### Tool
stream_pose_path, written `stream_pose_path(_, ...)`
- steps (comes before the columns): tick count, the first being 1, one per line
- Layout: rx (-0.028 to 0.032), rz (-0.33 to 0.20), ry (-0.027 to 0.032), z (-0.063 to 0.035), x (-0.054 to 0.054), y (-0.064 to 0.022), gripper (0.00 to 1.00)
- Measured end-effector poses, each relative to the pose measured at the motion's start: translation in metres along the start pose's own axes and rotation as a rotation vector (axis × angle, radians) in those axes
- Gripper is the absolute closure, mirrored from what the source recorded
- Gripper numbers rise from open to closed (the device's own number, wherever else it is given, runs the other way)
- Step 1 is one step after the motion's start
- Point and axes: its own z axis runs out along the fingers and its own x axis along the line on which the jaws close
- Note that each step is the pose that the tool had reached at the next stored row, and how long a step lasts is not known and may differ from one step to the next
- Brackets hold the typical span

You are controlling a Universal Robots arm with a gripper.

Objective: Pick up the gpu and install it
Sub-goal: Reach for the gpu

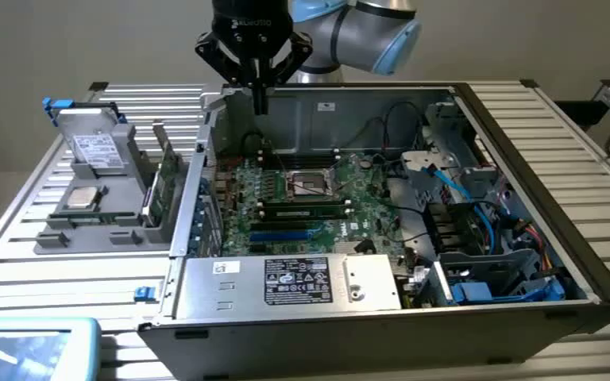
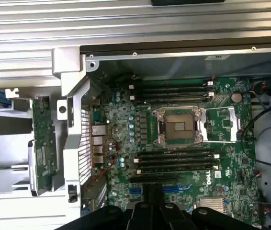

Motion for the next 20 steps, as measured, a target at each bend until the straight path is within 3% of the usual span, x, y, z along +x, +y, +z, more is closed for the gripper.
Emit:
stream_pose_path(14,0.0001,0.0,0.0001,-0.0004,0.0,0.0,0.88)
stream_pose_path(20,0.0,0.0,0.0,-0.0006,0.015,-0.001,0.88)
